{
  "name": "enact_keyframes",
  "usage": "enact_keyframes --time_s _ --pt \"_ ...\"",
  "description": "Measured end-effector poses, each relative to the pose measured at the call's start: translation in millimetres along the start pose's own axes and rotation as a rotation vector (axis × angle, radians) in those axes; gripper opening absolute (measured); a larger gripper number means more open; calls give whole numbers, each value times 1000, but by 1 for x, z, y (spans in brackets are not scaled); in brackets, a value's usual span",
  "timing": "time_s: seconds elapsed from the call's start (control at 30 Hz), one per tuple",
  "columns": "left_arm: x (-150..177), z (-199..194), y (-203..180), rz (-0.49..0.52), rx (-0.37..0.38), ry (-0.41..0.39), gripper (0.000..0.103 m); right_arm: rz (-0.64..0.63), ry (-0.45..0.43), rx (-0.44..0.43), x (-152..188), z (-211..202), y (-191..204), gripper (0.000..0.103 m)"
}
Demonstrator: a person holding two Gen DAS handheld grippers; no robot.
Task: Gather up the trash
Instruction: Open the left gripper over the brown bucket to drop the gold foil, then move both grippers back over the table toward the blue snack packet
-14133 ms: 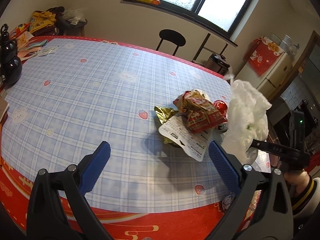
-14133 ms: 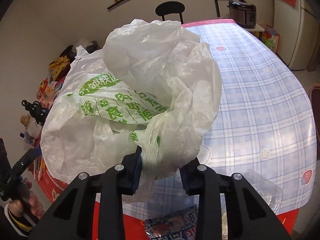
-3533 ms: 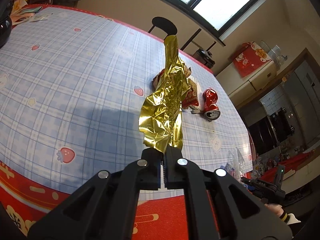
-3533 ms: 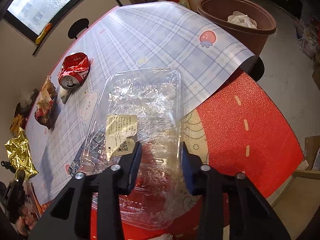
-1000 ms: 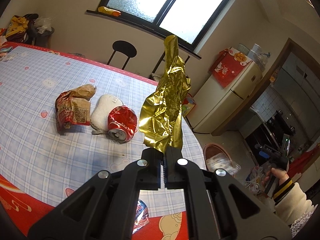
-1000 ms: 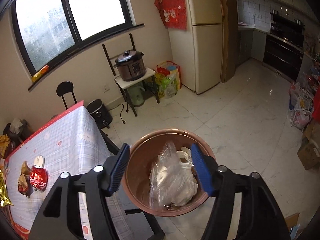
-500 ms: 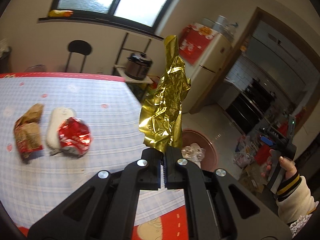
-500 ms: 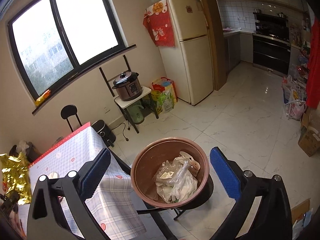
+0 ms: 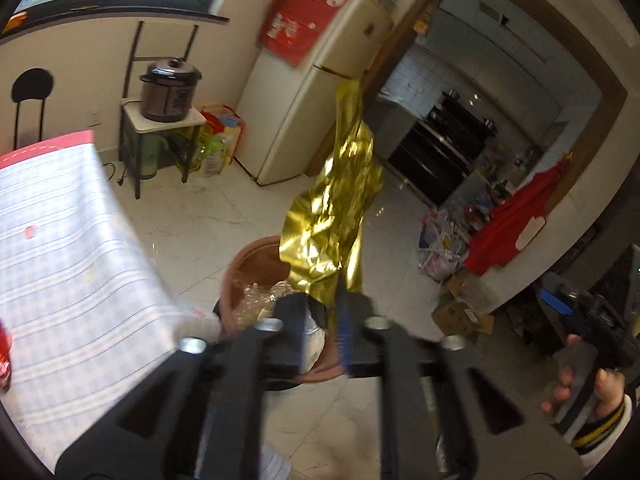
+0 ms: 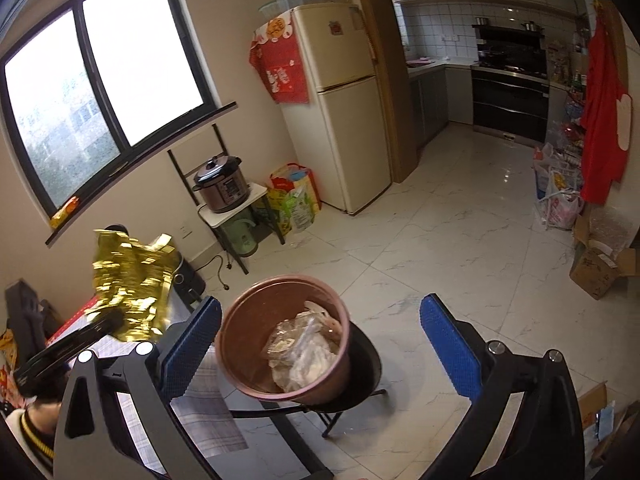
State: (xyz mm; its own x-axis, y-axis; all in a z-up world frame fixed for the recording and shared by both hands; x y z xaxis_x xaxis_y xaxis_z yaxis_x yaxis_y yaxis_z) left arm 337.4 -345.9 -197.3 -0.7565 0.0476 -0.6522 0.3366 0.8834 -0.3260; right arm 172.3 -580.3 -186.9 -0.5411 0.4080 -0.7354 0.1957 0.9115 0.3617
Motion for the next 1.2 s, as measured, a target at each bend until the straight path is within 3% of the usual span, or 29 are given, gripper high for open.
enact_keyframes --time_s 0.07,0.13,0.2,0.27,0.43,0.73,1.0,1.2 --pt "-5 13 -11 1 -7 -14 75 15 -9 17 0 -8 -11 98" --pt "-7 13 -19 8 -4 -25 79 29 -18 22 1 -12 -19 98" --pt "-7 5 -22 12 -7 -45 93 41 -25 20 2 -16 -25 98" --pt "-5 -10 -16 17 -18 -79 97 54 -22 9 5 -13 -27 98" --pt "2 -54 11 -2 -118 -123 97 39 3 -43 6 2 -17 98" --pt "43 -166 105 -181 -365 -214 97 -67 56 -224 7 37 52 98" --pt "119 -279 184 -386 -615 -257 97 -153 171 -391 38 76 135 98" --pt "180 -343 224 -527 -743 -264 97 -224 302 -527 83 95 210 98"
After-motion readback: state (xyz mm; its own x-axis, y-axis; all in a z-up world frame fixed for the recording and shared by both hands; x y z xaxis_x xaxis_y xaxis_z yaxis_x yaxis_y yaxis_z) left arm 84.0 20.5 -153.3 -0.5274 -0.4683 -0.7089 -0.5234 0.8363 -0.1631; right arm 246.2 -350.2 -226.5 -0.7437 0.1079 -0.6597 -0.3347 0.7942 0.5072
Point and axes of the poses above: each gripper's, at about its wrist camera, not at the fingertips, and z roughly the way its jaws point, y to its left, x to its underside, the point moved 2 cm from there along z, roughly the way its jaws point, and after that the axes turned 10 degrees about -x, right-handed, at the moved point
